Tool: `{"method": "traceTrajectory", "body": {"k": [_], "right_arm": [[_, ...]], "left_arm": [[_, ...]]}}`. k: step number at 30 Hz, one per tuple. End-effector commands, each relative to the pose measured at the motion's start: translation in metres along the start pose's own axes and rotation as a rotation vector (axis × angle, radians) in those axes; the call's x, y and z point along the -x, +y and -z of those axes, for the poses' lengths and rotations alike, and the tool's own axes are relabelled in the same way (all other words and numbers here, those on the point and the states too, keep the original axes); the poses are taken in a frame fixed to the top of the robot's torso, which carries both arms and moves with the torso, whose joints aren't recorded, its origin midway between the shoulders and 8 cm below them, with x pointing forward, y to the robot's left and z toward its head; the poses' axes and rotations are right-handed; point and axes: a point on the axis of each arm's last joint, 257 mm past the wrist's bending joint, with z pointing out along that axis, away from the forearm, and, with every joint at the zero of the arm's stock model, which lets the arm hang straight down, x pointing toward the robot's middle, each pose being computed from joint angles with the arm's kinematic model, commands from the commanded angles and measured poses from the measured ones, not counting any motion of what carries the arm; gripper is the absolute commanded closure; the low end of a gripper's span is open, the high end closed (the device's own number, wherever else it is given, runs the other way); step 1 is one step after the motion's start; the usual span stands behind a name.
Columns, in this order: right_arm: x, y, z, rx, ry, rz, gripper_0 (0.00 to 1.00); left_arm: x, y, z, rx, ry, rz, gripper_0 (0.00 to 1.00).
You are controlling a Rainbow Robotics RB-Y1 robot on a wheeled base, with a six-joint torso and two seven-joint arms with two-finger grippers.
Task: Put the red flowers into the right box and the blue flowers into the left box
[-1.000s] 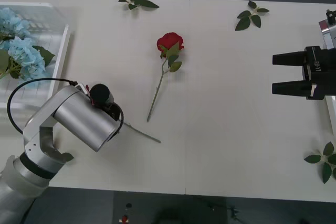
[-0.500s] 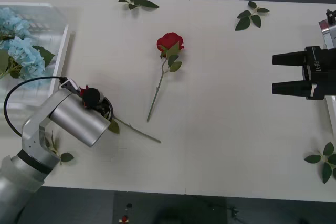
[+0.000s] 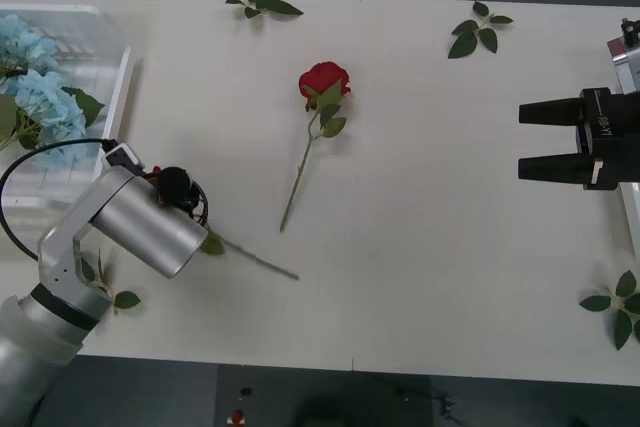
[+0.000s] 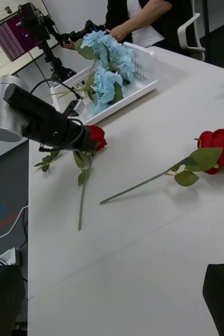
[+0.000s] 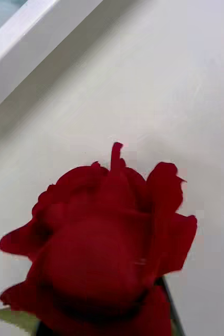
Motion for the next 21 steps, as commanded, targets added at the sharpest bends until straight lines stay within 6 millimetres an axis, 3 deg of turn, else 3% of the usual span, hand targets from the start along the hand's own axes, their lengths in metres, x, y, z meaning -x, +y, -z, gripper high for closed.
{"method": "traceTrajectory", "body": {"k": [1,6,11,18,21], "right_arm": [[0.017,0.000,0.002,0.001,-0.028,0.011,0.00],[0.017,0.000,0.002,0.001,-0.029,0.009,0.00],[0.017,0.000,0.002,0.002,-0.030,0.008,0.00],[0.018,0.001,0.002,0.003,-0.032,0.009,0.00],[0.018,0.000,0.002,0.003,-0.033,0.007,0.00]], "left_arm": [[0.007,-0.009,-0.004,-0.033,-0.028,-0.017,1.00],[0.000,-0.020,-0.003,-0.068,-0.021,-0.036,1.00],[-0.006,-0.053,0.029,-0.166,0.034,-0.009,1.00],[0.002,-0.095,0.111,-0.346,0.124,0.053,1.00],[0.017,-0.112,0.150,-0.467,0.128,0.024,1.00]]}}
